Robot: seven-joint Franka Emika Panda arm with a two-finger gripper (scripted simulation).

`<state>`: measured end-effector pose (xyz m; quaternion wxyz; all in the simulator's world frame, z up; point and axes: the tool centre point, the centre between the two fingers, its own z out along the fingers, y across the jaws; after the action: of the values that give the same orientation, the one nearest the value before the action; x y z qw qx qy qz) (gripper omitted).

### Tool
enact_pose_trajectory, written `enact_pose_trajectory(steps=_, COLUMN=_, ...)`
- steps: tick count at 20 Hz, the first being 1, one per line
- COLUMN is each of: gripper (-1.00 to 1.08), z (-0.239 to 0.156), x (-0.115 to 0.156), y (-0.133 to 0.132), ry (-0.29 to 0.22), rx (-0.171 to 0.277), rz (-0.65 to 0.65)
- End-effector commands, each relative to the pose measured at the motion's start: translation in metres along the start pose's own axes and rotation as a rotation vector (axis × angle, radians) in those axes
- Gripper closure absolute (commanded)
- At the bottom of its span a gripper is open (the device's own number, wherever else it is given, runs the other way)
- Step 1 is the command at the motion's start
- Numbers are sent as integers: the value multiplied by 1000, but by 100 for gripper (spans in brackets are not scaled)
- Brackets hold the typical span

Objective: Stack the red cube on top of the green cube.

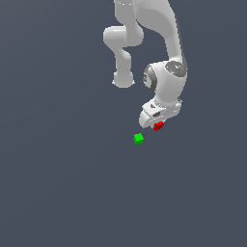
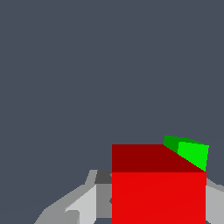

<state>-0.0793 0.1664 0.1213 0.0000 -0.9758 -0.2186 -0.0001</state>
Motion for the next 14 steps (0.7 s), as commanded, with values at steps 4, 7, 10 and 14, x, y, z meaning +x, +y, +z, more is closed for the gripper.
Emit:
enact_pose_trajectory(steps=4, gripper=108, z=2, x=-1, y=2, ry=0, rx=0, rz=0)
enact_pose_trajectory(steps=7, gripper=108, z=8, x=-3, y=11, ry=-1, rx=0, rz=0)
enact_pose_trajectory(steps=10, gripper=108, z=20, x=-6, y=27, ry=-1, rx=0, rz=0)
enact_pose_trajectory(steps=14, gripper=108, z=41, x=-12, y=57, ry=-1, rx=-1, rz=0)
